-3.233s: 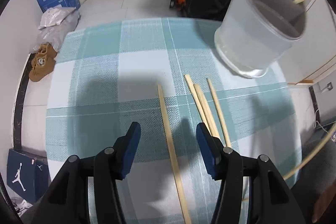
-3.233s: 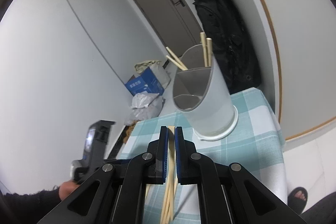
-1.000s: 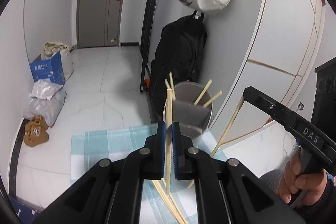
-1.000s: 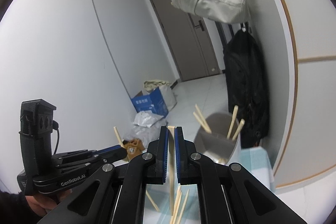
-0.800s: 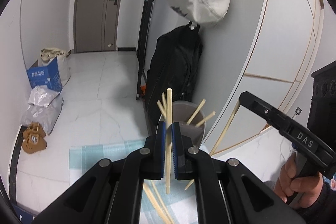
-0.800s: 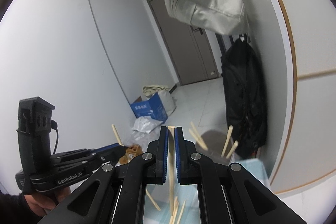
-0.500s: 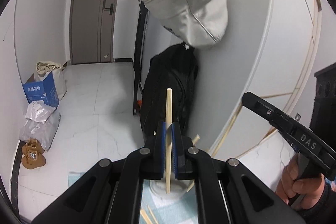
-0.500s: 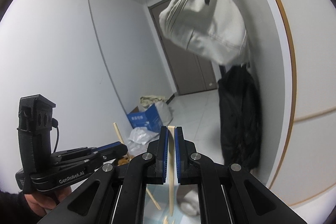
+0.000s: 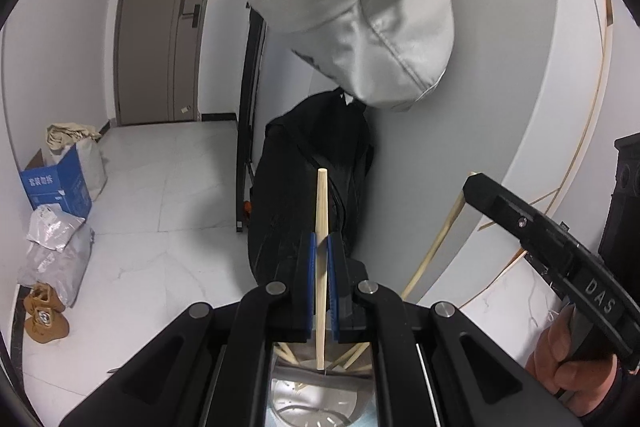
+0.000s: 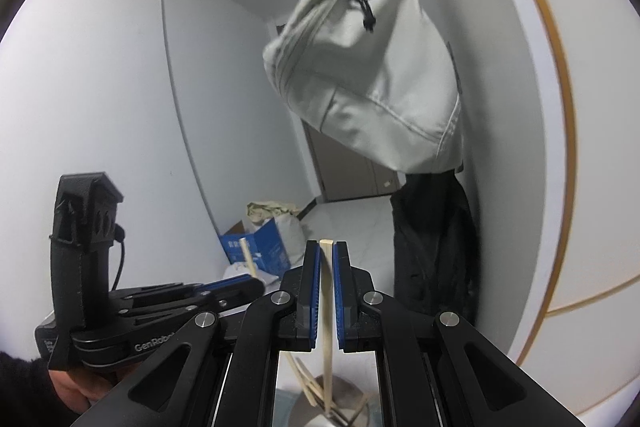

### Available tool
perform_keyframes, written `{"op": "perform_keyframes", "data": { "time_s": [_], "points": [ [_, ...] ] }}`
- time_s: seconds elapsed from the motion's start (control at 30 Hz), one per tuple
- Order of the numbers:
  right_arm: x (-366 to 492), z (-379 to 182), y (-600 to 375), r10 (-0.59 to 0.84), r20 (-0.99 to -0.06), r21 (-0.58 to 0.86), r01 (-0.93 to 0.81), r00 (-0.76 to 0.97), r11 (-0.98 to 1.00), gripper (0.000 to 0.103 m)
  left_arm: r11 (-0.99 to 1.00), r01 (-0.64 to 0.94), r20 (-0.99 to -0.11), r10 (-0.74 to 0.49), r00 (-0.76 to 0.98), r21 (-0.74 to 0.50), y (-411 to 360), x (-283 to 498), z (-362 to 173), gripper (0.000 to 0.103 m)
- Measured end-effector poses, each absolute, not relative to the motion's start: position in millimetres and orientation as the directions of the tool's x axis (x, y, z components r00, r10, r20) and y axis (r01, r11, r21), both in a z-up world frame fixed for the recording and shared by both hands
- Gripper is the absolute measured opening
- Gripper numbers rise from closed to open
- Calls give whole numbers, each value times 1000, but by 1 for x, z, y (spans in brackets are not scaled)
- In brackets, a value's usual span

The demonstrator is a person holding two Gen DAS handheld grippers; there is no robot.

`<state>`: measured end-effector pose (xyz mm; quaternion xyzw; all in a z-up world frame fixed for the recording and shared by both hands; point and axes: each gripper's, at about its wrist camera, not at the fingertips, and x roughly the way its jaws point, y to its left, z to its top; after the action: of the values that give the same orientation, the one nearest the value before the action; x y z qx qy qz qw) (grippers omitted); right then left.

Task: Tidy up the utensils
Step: 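Carry the chopstick over the white holder and open the right gripper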

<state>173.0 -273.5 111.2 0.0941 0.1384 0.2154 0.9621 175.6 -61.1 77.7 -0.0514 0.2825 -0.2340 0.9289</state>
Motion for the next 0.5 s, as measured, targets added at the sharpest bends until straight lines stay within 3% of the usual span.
{"op": "perform_keyframes", "data": {
  "time_s": [0.5],
  "points": [
    [201, 59, -261, 422, -321, 205, -373, 848, 905, 6, 827, 494, -578, -548, 604, -269, -66, 201, 39, 2]
  ]
}}
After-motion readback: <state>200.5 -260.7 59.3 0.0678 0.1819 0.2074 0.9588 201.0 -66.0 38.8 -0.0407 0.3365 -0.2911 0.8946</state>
